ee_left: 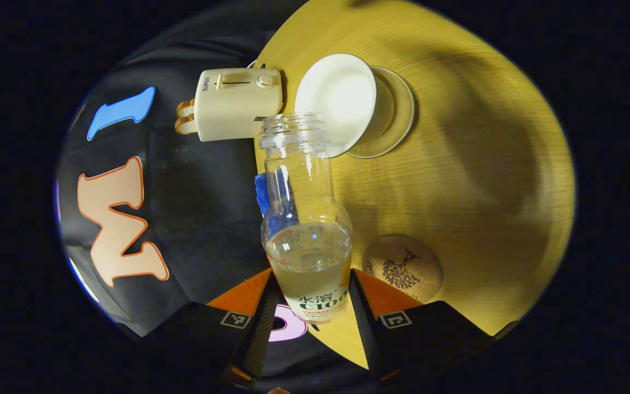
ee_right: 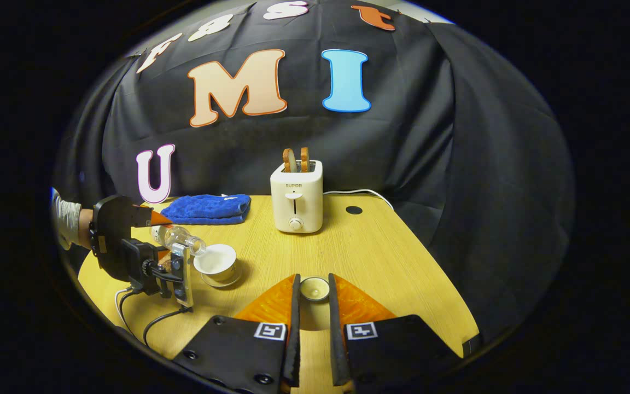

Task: Open the teacup lid with one hand, grasp the water bottle and pour water into the teacup with the other hand; after pouring, place the water bottle on the coaster and then close the teacup lid.

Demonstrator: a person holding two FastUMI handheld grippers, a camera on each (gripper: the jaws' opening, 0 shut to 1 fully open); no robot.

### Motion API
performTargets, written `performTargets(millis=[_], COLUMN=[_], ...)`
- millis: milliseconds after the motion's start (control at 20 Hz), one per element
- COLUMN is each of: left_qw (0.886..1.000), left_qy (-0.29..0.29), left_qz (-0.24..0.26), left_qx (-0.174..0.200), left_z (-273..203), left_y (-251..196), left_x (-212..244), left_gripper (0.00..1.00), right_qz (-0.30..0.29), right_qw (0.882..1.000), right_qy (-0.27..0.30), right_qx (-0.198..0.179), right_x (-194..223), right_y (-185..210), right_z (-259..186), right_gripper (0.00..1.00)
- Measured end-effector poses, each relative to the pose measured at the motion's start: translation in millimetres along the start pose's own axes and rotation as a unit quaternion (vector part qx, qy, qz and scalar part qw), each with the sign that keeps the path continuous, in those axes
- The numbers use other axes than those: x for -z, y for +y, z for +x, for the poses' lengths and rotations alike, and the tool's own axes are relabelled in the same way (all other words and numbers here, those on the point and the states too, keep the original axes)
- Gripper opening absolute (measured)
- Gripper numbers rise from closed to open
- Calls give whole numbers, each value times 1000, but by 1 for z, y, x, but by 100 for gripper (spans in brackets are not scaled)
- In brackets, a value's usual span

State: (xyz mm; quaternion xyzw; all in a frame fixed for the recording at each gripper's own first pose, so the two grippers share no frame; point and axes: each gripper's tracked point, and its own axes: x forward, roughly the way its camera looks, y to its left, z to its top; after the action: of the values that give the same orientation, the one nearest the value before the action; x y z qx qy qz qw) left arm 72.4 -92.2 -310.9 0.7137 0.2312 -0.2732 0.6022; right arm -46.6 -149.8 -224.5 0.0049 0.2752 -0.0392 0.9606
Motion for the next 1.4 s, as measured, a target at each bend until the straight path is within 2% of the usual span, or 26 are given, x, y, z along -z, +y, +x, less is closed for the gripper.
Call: performTargets(millis=[750,1400], left_qw=[993,981], left_qy=[56,82], left_qz=[99,170], left_qx=[38,43], left_z=[-9,-18], left_y=[14,36], left_x=[7,4], left_gripper=[70,70], right_qz=[19,25], right_qw=[1000,999], right_qy=[12,13], right_qx=[-9,-17], right_x=[15,17], right_y=[-3,-6], right_z=[0,0], right_gripper=[26,26])
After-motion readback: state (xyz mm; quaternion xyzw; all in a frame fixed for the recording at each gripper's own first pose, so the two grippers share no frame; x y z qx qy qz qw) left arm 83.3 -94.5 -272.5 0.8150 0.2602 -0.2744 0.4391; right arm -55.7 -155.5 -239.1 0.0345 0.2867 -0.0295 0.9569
